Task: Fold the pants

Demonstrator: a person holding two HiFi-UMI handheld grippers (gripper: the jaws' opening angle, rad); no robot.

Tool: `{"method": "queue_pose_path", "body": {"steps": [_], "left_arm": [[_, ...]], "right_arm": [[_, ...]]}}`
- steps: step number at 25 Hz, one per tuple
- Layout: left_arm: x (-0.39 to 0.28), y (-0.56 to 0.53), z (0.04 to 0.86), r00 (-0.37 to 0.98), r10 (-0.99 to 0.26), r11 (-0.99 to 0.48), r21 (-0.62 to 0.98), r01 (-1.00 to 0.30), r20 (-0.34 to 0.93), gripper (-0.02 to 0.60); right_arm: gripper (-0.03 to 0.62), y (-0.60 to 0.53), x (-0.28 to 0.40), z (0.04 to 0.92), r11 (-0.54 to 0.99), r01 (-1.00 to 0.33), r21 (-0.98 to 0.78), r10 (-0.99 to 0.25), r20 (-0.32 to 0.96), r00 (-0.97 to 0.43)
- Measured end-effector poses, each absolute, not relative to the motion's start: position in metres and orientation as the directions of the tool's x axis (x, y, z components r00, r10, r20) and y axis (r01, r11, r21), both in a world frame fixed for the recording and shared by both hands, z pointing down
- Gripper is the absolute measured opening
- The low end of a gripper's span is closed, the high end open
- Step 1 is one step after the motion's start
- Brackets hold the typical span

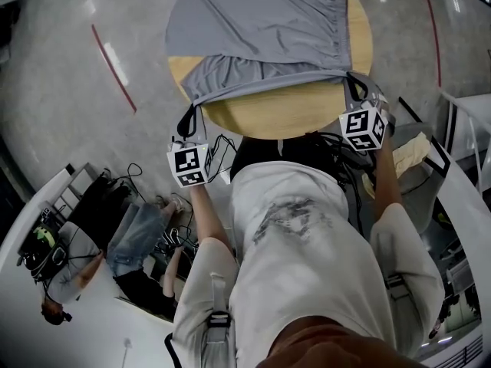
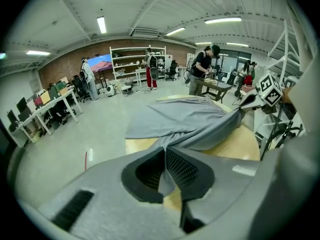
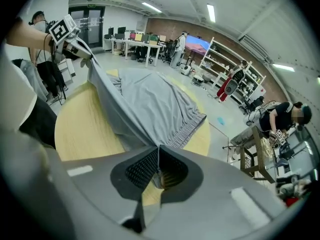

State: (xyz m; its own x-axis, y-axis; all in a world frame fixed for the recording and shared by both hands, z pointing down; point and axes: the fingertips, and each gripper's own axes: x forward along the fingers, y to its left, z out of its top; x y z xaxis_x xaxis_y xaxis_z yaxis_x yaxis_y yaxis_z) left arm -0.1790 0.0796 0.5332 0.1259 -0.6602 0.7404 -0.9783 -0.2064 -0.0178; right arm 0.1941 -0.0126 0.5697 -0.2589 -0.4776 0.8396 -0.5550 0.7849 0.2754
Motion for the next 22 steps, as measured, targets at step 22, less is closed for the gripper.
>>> {"method": "queue_pose_path", "body": {"steps": [22], "left_arm": [[-0.203, -0.030, 0.510, 0.326, -0.685, -0.406, 0.030, -0.913, 0.652, 0.023]], "right_arm": [[0.017, -0.050, 0.179, 0.546, 0.598, -0.702, 0.385, -0.599, 0.798, -0.072]]}}
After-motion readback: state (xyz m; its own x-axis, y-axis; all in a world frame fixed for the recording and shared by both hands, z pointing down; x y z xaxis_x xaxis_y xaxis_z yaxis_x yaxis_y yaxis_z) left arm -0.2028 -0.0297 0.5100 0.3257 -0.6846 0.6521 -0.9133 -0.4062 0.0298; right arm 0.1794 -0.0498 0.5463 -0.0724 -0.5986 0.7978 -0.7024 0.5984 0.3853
